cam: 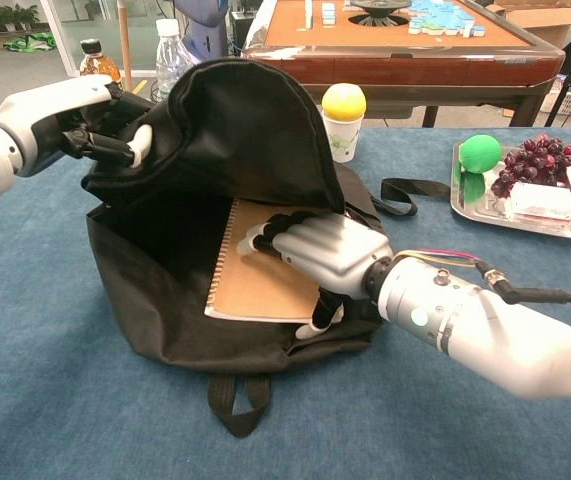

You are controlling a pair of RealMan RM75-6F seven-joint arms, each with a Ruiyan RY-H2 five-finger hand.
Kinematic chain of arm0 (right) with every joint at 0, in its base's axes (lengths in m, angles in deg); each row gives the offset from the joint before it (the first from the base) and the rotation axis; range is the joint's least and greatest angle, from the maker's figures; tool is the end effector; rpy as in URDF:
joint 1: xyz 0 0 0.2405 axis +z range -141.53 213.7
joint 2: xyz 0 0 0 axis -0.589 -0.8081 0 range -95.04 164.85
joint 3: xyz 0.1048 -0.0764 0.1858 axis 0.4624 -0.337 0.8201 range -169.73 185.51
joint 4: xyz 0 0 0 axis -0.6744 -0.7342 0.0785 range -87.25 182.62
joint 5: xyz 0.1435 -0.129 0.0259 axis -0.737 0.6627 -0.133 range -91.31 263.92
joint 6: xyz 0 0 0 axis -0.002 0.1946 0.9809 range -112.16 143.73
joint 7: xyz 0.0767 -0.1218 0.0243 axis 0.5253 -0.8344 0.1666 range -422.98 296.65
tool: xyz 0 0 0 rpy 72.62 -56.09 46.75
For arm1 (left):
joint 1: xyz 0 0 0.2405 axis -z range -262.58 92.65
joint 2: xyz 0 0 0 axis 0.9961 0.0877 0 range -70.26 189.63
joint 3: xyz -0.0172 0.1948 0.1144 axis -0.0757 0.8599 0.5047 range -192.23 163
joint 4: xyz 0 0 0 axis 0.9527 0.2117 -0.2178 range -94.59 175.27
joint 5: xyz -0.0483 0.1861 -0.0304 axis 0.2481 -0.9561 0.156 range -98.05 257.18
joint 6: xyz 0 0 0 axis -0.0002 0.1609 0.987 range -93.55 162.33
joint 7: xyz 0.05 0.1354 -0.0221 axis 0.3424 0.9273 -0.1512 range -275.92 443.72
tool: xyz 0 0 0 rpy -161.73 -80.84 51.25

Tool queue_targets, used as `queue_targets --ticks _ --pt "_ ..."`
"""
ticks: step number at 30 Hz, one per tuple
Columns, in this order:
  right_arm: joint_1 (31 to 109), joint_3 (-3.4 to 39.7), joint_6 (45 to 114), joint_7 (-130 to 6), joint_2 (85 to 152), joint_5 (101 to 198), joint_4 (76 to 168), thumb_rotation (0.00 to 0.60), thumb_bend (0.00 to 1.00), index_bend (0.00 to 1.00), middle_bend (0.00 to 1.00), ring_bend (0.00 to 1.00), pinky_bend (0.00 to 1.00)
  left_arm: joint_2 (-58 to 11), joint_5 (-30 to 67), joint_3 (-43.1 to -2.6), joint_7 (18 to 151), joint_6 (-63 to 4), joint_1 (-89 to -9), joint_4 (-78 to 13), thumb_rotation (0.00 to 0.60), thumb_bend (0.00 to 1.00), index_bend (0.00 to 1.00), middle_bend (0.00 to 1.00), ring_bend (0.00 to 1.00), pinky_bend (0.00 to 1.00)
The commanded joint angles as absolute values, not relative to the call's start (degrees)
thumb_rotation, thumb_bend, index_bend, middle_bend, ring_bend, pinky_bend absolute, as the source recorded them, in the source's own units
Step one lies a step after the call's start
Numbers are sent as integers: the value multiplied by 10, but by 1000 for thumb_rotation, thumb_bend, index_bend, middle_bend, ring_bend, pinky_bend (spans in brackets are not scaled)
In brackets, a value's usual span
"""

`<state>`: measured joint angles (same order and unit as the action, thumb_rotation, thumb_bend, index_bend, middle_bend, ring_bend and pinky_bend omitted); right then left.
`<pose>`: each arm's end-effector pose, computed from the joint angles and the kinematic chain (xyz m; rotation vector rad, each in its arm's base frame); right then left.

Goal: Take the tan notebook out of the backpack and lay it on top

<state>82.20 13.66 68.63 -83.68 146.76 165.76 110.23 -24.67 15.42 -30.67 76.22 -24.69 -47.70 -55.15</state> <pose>-0.0834 -0.2858 -0.1114 2.1687 -0.6647 0.9481 -0.1087 0.3139 0.0350 -1.5178 -1.4856 -1.3825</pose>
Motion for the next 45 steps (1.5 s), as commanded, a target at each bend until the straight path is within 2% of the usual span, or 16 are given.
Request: queue_targets --ticks 1,6,9,17,24,28,30,33,39,45 --pt "825 134 697 -824 1478 1674 1083 600 349 144 125 23 97 -247 153 -307 761 -247 -477 -551 600 656 558 215 192 163" --pt "828 133 706 -804 1489 1690 1059 600 470 144 145 41 97 -247 152 -307 758 -247 -478 -549 600 657 557 214 191 164" --pt "827 135 714 -791 1487 1697 1057 600 508 145 156 50 97 -245 152 -306 756 -248 -480 -548 600 657 555 213 191 164" --pt "821 145 727 -794 1462 1697 1086 600 508 180 180 72 116 -244 153 -307 747 -244 -481 -543 600 657 553 212 190 165" --pt "822 144 726 -800 1467 1699 1077 600 511 232 195 85 116 -246 152 -307 746 -243 -480 -541 600 657 550 209 188 165" --pt "823 149 737 -792 1473 1705 1068 600 528 350 239 109 129 -246 153 -308 746 -243 -481 -541 600 657 549 206 187 165" --pt "824 151 744 -792 1475 1709 1063 600 537 462 268 123 138 -245 154 -308 746 -243 -481 -540 600 657 549 205 186 165" --pt "823 152 752 -789 1478 1713 1056 600 539 568 299 146 143 -246 155 -309 745 -242 -480 -539 600 657 549 203 185 165" --pt "821 149 786 -774 1480 1736 1046 600 549 705 369 211 169 -247 160 -312 748 -238 -476 -534 600 657 546 199 182 166" --pt "811 141 841 -765 1448 1775 1089 600 559 771 417 267 204 -244 164 -317 750 -238 -474 -533 600 656 545 195 178 167"
